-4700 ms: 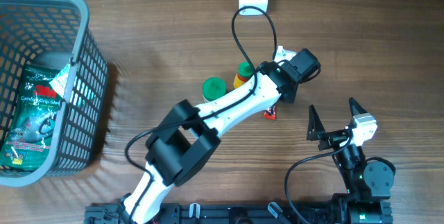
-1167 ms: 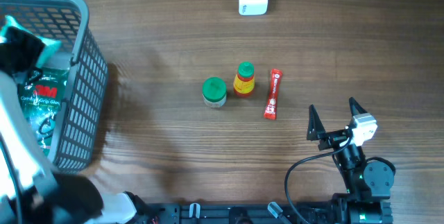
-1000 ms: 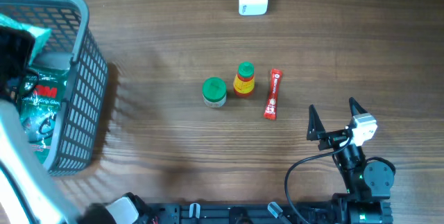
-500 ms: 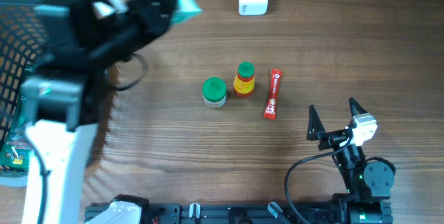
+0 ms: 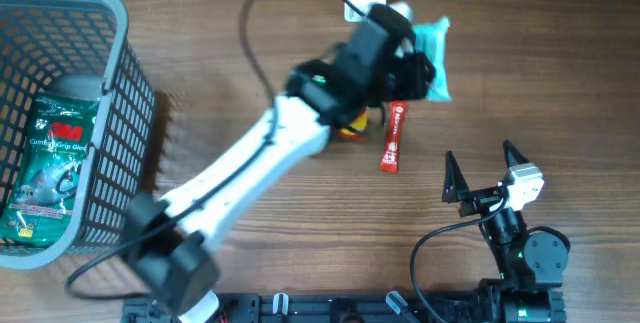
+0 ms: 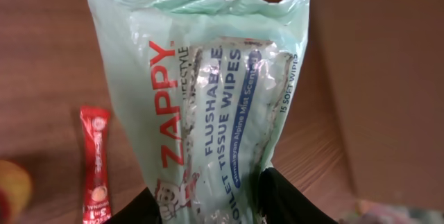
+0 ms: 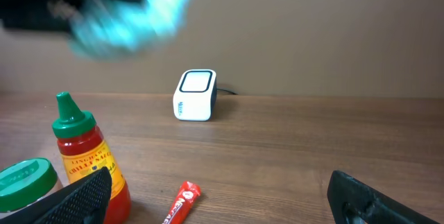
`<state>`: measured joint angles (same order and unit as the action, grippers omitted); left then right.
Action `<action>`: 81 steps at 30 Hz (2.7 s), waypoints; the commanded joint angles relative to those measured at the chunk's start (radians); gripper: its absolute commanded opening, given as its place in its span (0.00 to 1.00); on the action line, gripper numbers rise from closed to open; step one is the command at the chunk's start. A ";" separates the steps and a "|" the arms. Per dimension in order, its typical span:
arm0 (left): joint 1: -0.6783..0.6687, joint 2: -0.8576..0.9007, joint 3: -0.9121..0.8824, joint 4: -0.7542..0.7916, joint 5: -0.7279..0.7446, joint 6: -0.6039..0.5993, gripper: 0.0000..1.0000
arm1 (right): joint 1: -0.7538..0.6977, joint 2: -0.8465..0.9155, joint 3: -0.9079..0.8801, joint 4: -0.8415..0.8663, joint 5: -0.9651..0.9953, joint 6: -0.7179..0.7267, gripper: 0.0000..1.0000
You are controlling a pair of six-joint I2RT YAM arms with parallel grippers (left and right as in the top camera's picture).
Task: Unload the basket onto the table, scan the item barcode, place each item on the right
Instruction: 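Carry the wipes pack toward the scanner, release it, return to basket, then reach the left gripper into the basket and grasp the green 3M glove pack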
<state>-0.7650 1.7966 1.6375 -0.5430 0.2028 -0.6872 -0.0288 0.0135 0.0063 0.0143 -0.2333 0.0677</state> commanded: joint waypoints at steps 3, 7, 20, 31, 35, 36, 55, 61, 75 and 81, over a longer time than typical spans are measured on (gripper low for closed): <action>-0.107 0.166 0.012 0.009 -0.079 0.003 0.39 | 0.005 -0.006 -0.001 0.002 0.016 0.013 1.00; -0.152 0.255 0.012 0.007 -0.143 0.002 0.40 | 0.005 -0.006 -0.001 0.002 0.016 0.013 1.00; -0.169 0.351 0.012 -0.044 -0.145 -0.002 0.61 | 0.005 -0.006 -0.001 0.002 0.016 0.013 1.00; -0.168 0.337 0.012 -0.241 -0.217 -0.002 0.50 | 0.005 -0.006 -0.001 0.002 0.016 0.013 1.00; -0.168 0.304 0.012 -0.347 -0.274 -0.003 0.47 | 0.005 -0.006 -0.001 0.002 0.016 0.013 1.00; -0.168 0.293 0.012 -0.365 -0.286 -0.002 0.47 | 0.005 -0.006 -0.001 0.002 0.016 0.013 1.00; -0.039 -0.298 0.012 -0.553 -0.898 -0.002 1.00 | 0.005 -0.006 -0.001 0.002 0.016 0.013 1.00; 0.318 -0.504 0.012 -0.543 -0.908 -0.110 1.00 | 0.005 -0.006 -0.001 0.002 0.016 0.013 1.00; 1.232 -0.483 0.012 -0.628 -0.554 -0.367 1.00 | 0.005 -0.006 -0.001 0.002 0.016 0.013 1.00; 1.420 -0.256 0.012 -0.737 -0.455 -0.743 1.00 | 0.005 -0.006 -0.001 0.002 0.016 0.013 1.00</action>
<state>0.6140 1.4620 1.6428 -1.2739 -0.3389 -1.2377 -0.0288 0.0135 0.0063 0.0139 -0.2306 0.0677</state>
